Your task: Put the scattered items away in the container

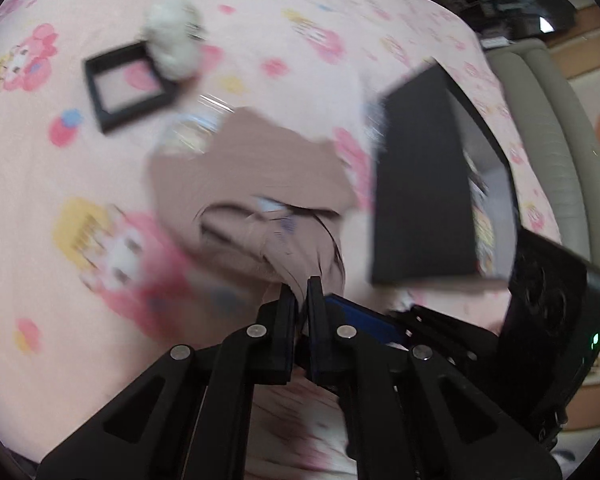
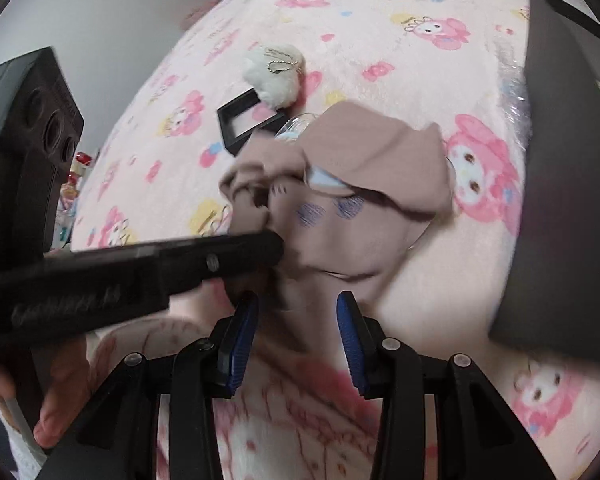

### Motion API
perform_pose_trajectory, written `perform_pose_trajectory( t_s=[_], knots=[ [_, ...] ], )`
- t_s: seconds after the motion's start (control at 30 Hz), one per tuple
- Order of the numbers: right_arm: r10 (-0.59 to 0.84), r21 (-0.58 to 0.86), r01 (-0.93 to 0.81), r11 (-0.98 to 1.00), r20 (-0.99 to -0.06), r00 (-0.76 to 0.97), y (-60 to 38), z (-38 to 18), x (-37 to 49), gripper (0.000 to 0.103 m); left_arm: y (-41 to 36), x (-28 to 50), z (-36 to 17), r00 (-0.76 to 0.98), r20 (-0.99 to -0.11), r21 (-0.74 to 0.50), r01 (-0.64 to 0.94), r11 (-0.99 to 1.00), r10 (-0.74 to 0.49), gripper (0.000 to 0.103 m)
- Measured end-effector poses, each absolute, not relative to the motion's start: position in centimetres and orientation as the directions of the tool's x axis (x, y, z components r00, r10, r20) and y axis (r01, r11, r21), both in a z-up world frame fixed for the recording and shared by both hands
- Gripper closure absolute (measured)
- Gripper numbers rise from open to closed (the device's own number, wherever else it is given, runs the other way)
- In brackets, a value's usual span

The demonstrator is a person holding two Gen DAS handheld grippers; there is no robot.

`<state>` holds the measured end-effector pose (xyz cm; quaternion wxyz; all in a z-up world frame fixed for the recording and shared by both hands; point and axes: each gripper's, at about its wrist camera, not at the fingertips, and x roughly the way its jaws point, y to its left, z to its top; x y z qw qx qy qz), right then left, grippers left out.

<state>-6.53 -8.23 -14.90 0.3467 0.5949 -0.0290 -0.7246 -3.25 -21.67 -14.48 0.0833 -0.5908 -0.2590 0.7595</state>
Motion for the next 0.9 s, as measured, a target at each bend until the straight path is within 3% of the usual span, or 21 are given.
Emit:
perform_pose_trajectory(
  t_s=[0.33, 0.4, 0.43, 0.53, 0.6, 0.7, 0.8, 0.9],
  knots=[
    [-0.475, 0.397, 0.375, -0.838, -0.869, -0.142, 0.6, -14.3, -3.3, 0.066, -10.9, -1.8, -14.5, -0.218, -0.793, -0.58, -0.018, -0.815, 0.569, 0.098],
    [-0.465, 0.393, 0.345, -0.852, -0.872, -0.153, 2.2, -14.9, -3.3, 0.065, -10.1, -2.3, -14.6, -0.194, -0.829, -0.526, -0.045, -0.849, 0.524, 0.088],
    [-0.455, 0.388, 0.332, -0.86, -0.877, -0.156, 2.3, -15.3, -3.3, 0.065, -10.3, -2.5, -14.5, -0.204, -0.852, -0.485, -0.041, -0.873, 0.483, 0.078],
    [-0.462, 0.404, 0.304, -0.862, -0.874, -0.148, 3.5, -15.7, -3.3, 0.065, -12.5, -2.0, -14.0, -0.248, -0.848, -0.488, 0.019, -0.873, 0.469, 0.063],
    [-0.486, 0.432, 0.297, -0.852, -0.863, -0.139, 3.7, -15.7, -3.4, 0.057, -14.6, -2.0, -14.0, -0.295, -0.837, -0.505, 0.087, -0.859, 0.462, 0.062],
    [-0.504, 0.448, 0.297, -0.843, -0.852, -0.145, 2.6, -15.8, -4.1, 0.052, -17.4, -2.1, -14.4, -0.351, -0.871, -0.433, 0.219, -0.874, 0.344, 0.062],
    [-0.522, 0.466, 0.308, -0.83, -0.843, -0.132, 0.7, -16.3, -5.4, 0.051, -19.5, -2.5, -16.1, -0.335, -0.881, -0.444, 0.346, -0.826, 0.333, 0.059],
    [-0.546, 0.505, 0.28, -0.816, -0.833, -0.091, -1.1, -17.0, -6.7, 0.05, -19.8, -3.2, -17.1, -0.288, -0.918, -0.378, 0.416, -0.827, 0.275, 0.056]
  ],
)
